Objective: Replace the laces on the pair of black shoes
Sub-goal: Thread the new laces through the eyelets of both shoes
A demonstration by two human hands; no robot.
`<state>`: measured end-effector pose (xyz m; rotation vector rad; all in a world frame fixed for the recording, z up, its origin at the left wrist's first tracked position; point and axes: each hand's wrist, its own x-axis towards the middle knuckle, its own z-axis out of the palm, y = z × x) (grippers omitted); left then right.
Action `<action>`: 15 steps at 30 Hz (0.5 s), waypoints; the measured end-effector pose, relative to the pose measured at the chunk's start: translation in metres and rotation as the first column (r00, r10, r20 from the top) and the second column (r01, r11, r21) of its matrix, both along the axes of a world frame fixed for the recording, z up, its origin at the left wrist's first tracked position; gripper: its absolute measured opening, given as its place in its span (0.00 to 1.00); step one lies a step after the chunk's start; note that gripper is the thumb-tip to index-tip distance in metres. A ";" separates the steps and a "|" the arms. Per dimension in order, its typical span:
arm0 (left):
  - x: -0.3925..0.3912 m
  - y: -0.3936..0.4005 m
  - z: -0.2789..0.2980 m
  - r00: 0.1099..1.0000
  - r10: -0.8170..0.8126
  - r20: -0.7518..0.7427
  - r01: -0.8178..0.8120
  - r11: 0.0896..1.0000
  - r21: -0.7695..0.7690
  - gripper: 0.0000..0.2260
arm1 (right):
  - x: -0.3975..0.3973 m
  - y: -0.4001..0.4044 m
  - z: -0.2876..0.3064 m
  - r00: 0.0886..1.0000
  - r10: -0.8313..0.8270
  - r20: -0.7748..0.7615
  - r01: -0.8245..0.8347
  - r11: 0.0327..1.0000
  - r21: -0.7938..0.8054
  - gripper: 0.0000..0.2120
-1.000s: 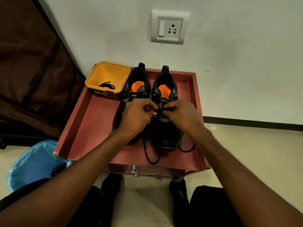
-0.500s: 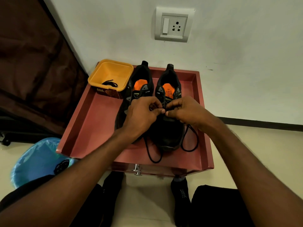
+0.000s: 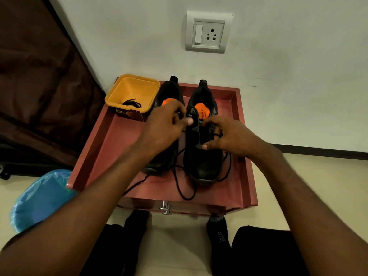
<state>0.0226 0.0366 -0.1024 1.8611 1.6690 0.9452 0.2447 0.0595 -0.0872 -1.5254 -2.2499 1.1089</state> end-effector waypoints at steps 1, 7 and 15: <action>0.002 -0.001 -0.008 0.981 -0.071 -0.180 0.068 0.997 -0.023 0.07 | -0.001 0.000 0.000 1.000 0.003 0.001 -0.003 1.000 -0.001 0.31; 0.008 0.001 -0.007 0.980 -0.016 0.199 0.024 0.999 -0.038 0.05 | 0.000 -0.002 0.000 1.000 0.021 0.011 -0.021 1.000 0.016 0.33; -0.002 0.003 0.001 0.949 0.072 0.307 -0.036 0.992 -0.124 0.07 | 0.003 0.004 -0.004 0.998 0.059 0.009 -0.058 0.996 -0.062 0.36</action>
